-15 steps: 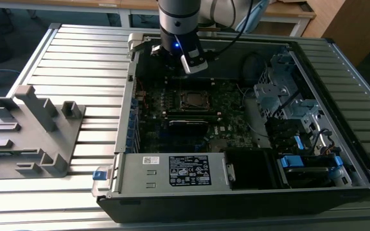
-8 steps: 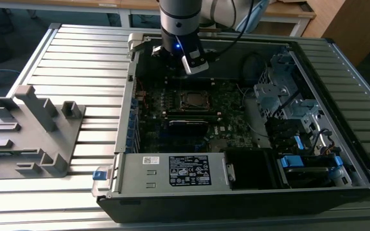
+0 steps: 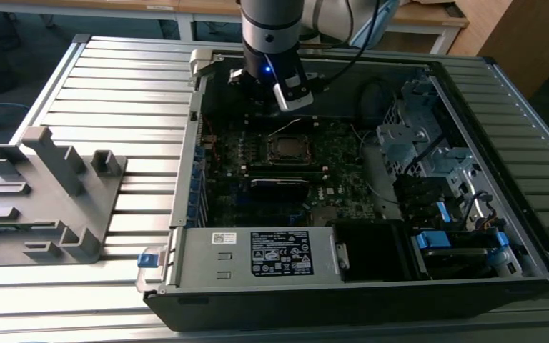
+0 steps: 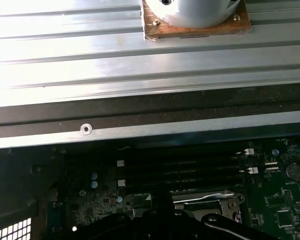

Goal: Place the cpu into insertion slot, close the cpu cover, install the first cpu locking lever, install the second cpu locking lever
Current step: 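Install the first cpu locking lever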

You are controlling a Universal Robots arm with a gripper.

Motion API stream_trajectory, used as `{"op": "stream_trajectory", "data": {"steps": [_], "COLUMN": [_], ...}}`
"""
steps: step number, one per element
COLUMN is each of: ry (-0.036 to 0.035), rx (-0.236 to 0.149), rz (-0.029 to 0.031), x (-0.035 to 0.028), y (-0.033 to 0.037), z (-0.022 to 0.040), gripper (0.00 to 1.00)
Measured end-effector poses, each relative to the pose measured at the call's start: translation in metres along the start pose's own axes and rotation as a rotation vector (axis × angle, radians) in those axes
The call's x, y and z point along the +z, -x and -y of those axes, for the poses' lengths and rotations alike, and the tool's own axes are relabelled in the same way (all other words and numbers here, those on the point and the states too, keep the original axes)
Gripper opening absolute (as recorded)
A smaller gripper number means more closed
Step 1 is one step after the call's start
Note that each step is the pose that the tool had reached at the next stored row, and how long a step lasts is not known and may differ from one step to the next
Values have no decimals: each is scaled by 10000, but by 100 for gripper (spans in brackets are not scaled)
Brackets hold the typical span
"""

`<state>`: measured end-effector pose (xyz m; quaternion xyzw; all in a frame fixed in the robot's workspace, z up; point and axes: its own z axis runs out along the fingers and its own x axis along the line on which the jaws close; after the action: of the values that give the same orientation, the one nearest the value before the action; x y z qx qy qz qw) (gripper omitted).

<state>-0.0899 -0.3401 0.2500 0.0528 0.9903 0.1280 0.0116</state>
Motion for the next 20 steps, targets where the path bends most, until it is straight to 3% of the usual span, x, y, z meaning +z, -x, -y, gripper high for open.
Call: {"op": "stream_trajectory", "data": {"steps": [20], "ry": [0], "rx": [-1], "rz": [-3], "x": [22], "y": [37], "z": [2], "gripper": [10]}}
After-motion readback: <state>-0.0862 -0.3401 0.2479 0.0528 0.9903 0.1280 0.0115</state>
